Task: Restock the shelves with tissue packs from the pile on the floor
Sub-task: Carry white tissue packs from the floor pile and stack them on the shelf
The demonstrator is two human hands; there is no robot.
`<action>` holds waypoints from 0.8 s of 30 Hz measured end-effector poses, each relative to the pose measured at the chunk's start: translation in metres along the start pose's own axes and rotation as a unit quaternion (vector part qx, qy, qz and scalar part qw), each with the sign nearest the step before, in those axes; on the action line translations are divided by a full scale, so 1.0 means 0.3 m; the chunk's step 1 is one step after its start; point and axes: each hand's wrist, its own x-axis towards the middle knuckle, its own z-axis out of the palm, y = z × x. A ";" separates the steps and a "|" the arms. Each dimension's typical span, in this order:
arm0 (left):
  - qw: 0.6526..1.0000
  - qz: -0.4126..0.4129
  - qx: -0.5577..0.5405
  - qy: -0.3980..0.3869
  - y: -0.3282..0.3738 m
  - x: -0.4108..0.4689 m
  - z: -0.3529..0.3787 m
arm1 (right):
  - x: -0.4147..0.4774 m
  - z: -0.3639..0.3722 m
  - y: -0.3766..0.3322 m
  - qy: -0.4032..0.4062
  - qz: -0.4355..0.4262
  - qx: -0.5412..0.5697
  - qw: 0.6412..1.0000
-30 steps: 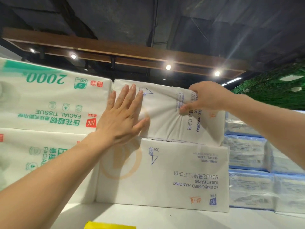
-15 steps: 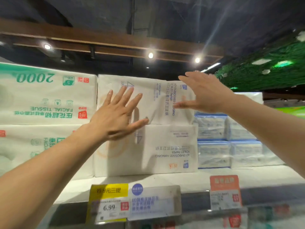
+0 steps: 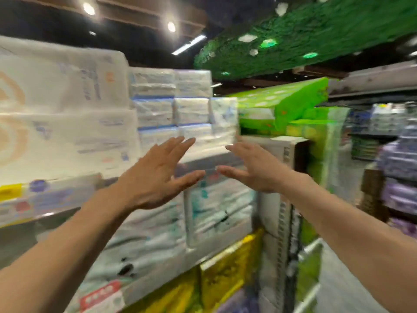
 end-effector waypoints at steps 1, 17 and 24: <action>1.000 0.019 -0.022 -0.007 0.084 0.013 0.067 | -0.085 0.002 0.077 -0.004 0.021 0.002 1.000; 0.921 0.175 -0.258 -0.233 1.654 0.372 1.108 | -1.610 -0.297 1.244 -0.086 0.448 -0.021 0.890; 0.861 0.302 -0.297 -0.279 2.282 0.721 1.494 | -1.994 -0.451 1.736 -0.059 0.585 -0.049 0.808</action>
